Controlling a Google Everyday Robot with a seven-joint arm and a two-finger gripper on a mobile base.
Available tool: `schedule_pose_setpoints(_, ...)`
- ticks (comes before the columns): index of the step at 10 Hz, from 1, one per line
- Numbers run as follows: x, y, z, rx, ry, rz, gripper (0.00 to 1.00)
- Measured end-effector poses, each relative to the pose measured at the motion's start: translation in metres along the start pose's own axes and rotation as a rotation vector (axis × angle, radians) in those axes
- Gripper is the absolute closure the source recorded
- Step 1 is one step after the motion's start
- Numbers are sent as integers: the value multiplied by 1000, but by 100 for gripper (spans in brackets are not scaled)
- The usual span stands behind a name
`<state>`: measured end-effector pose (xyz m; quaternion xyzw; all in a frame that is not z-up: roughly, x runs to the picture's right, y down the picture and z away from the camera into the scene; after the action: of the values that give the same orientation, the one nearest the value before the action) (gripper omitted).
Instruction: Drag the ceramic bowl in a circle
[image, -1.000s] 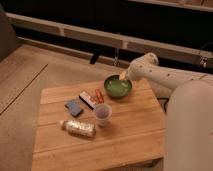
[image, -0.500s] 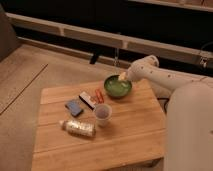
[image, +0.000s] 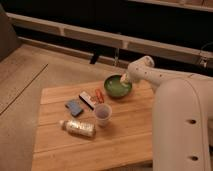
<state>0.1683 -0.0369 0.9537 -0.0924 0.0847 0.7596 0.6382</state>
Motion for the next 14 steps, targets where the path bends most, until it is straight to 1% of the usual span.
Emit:
schedule_pose_setpoints(2, 9, -8, 20, 46, 49, 27, 35)
schedule_pose_setpoints(3, 15, -10, 33, 69, 84, 44, 36)
schedule_pose_setpoints(5, 20, -10, 46, 88, 117, 64, 50)
schedule_pose_setpoints(6, 19, -5, 48, 88, 124, 68, 61)
schedule_pose_setpoints(7, 21, 0, 49, 88, 139, 73, 73)
schedule_pose_setpoints(8, 24, 4, 48, 82, 154, 76, 82)
schedule_pose_setpoints(10, 32, 21, 43, 70, 179, 64, 99)
schedule_pose_setpoints(11, 36, 30, 38, 65, 188, 55, 100)
schedule_pose_setpoints(12, 41, 33, 34, 69, 197, 45, 100)
schedule_pose_setpoints(14, 56, 37, 23, 89, 221, 16, 100)
